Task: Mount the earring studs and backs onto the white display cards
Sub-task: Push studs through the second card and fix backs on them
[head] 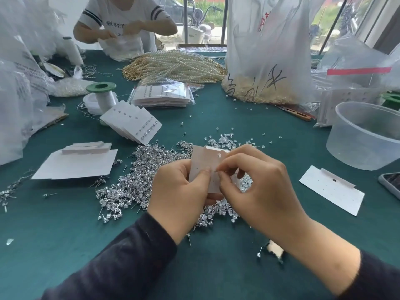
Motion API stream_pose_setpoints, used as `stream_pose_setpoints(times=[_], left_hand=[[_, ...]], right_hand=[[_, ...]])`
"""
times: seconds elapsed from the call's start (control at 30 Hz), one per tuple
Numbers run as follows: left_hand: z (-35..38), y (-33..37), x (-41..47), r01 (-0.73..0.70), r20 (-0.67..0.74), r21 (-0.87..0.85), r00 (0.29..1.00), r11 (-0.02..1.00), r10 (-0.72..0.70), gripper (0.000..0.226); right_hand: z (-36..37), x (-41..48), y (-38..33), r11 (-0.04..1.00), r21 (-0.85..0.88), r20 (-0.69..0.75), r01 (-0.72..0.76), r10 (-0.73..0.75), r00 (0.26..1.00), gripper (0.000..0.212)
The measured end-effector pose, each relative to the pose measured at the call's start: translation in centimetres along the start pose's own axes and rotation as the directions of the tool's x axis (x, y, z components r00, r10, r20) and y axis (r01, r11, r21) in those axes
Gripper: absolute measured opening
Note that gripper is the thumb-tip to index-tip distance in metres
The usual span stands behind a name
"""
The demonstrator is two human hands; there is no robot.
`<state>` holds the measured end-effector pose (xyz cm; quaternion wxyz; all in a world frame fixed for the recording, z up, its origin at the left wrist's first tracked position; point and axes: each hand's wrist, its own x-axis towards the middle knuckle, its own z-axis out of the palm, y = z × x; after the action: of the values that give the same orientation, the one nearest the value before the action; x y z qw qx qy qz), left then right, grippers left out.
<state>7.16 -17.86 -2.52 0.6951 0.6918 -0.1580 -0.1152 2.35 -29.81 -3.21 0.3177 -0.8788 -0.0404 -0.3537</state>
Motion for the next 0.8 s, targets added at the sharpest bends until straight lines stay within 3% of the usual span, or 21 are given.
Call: stream_pose_setpoints(times=[0.67, 0.73, 0.8], left_hand=[[-0.2, 0.3, 0.0, -0.06, 0.027, 0.002, 0.998, 0.998, 0.06, 0.031], [-0.7, 1.0, 0.4, -0.06, 0.123, -0.038, 0.99, 0.998, 0.064, 0.022], [-1.6, 1.7, 1.0, -0.048, 0.23, -0.036, 0.972, 0.998, 0.055, 0.036]], right_hand=[[0.7, -0.5, -0.1, 0.996, -0.037, -0.075, 0.083, -0.086, 0.994, 0.003], [0.2, -0.2, 0.0, 0.995, -0.037, -0.134, 0.094, -0.098, 0.986, 0.003], [-0.4, 0.3, 0.2, 0.998, -0.003, -0.225, 0.06, -0.059, 0.973, 0.004]])
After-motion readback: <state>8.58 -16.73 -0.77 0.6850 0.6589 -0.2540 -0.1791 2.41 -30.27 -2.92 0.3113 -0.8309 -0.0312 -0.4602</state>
